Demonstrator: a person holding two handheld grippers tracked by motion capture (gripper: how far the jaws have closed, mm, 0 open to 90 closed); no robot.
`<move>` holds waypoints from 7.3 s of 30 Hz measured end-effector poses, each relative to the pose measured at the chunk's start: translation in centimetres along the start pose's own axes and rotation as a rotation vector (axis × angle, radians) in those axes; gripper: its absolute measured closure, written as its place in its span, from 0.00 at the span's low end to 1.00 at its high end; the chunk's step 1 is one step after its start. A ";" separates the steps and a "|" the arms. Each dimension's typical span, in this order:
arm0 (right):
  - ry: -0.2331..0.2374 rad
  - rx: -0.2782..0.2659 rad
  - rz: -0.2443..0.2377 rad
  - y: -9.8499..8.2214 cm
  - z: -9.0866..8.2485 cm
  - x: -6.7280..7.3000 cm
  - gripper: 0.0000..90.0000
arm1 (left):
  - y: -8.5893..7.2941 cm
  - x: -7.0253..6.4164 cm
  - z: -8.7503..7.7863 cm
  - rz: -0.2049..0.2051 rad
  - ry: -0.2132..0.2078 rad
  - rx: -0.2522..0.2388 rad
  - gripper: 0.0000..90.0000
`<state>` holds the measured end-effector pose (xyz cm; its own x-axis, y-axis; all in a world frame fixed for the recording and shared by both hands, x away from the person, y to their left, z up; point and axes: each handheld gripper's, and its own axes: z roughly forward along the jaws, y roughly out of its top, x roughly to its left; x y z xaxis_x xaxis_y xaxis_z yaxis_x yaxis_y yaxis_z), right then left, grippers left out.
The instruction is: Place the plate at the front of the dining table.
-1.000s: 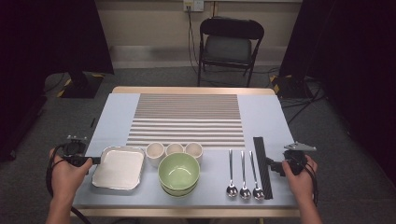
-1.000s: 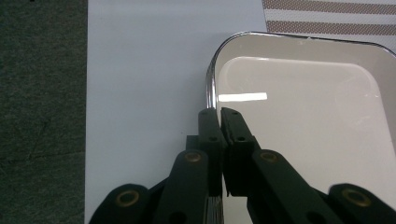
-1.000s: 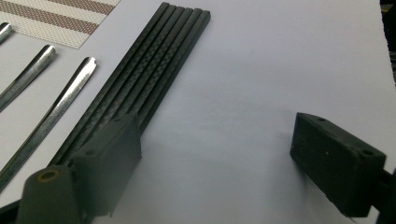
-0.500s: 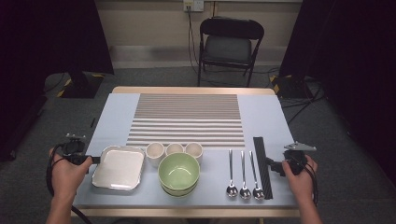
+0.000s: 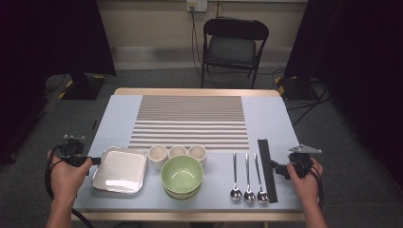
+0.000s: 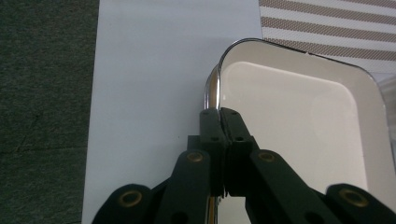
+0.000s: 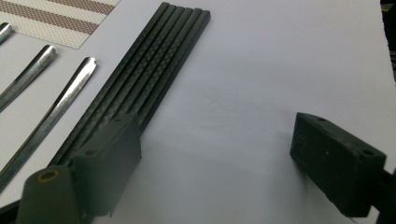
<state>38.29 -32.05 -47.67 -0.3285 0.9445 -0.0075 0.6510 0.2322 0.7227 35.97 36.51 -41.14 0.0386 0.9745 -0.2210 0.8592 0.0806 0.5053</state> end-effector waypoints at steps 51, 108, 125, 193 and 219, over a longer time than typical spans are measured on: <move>0.001 0.000 0.000 0.0 0.0 0.0 0.17 | -0.7 2.2 0.1 -0.041 -0.047 0.008 0.97; 0.000 0.000 0.000 0.0 0.0 0.0 0.17 | -0.4 2.5 -1.1 -0.170 -0.211 -0.043 0.98; -0.001 -0.001 -0.001 0.0 0.0 0.0 0.17 | 0.7 2.0 -1.9 -0.190 -0.221 -0.046 0.98; 0.000 -0.001 0.000 0.0 0.0 0.0 0.17 | 7.2 -1.4 -2.3 -0.201 -0.219 -0.111 0.98; 0.000 -0.002 -0.004 0.0 0.0 0.0 0.17 | 8.5 -2.5 -1.0 -0.199 -0.200 -0.115 0.98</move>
<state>38.28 -32.07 -47.68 -0.3314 0.9434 -0.0100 0.6484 0.2354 0.7240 42.67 35.01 -35.46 -0.0159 0.8776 -0.4792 0.7972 0.3004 0.5237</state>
